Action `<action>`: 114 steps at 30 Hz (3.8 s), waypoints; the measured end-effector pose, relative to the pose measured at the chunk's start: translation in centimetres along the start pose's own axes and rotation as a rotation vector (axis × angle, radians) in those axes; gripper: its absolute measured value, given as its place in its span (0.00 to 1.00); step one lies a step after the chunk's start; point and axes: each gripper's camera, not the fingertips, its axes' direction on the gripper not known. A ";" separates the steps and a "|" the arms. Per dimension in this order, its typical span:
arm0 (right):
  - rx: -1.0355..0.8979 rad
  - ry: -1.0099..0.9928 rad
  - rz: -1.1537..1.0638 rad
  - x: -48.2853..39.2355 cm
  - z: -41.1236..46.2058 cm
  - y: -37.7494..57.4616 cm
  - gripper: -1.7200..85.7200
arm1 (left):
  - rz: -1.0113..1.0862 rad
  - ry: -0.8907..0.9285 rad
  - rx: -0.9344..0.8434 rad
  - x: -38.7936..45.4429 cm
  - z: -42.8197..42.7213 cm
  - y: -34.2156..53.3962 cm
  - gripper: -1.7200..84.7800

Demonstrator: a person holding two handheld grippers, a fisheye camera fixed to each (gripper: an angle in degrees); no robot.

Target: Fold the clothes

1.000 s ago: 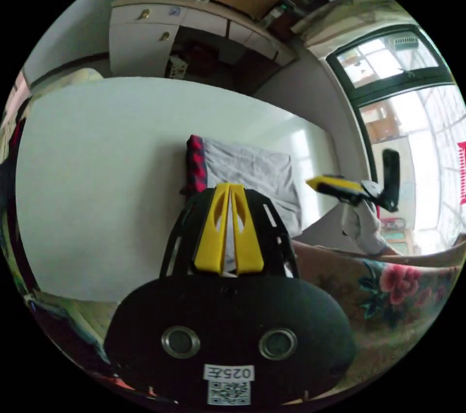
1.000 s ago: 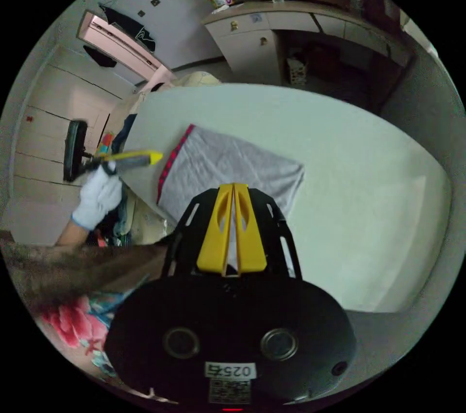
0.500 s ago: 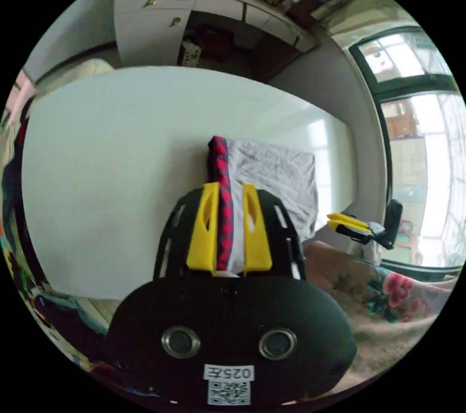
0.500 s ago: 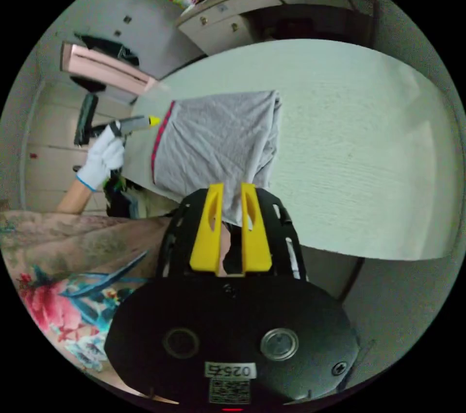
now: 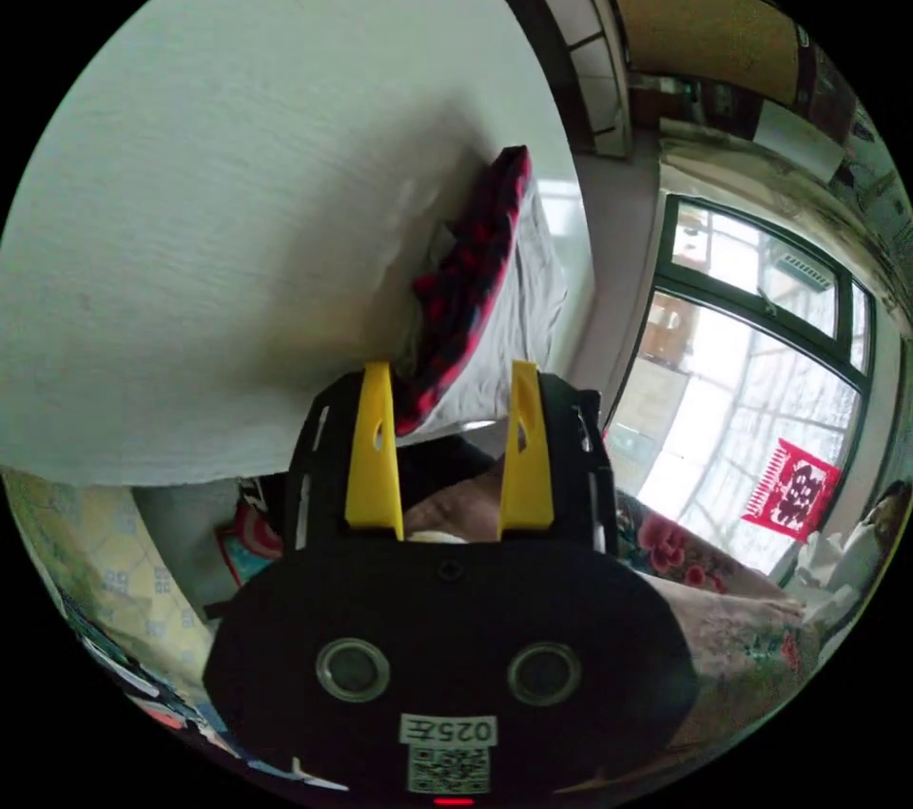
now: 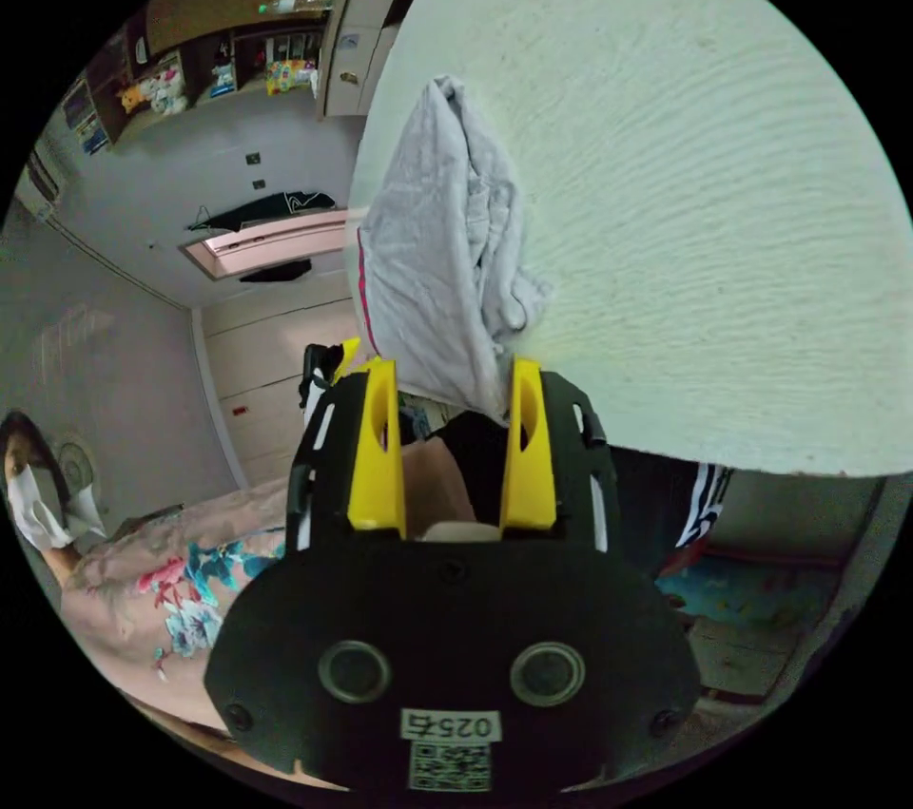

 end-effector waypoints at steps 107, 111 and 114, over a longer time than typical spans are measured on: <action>-0.071 -0.358 -0.096 -5.6 -3.1 14.3 0.02 | 0.217 0.386 -0.060 3.8 7.1 10.9 0.01; -0.072 -0.384 0.043 -3.2 -1.5 18.5 0.02 | 0.098 0.403 -0.149 0.1 8.0 12.6 0.01; -0.065 -0.383 0.093 -3.4 -1.4 21.2 0.02 | 0.054 0.410 -0.195 -0.7 7.8 13.1 0.01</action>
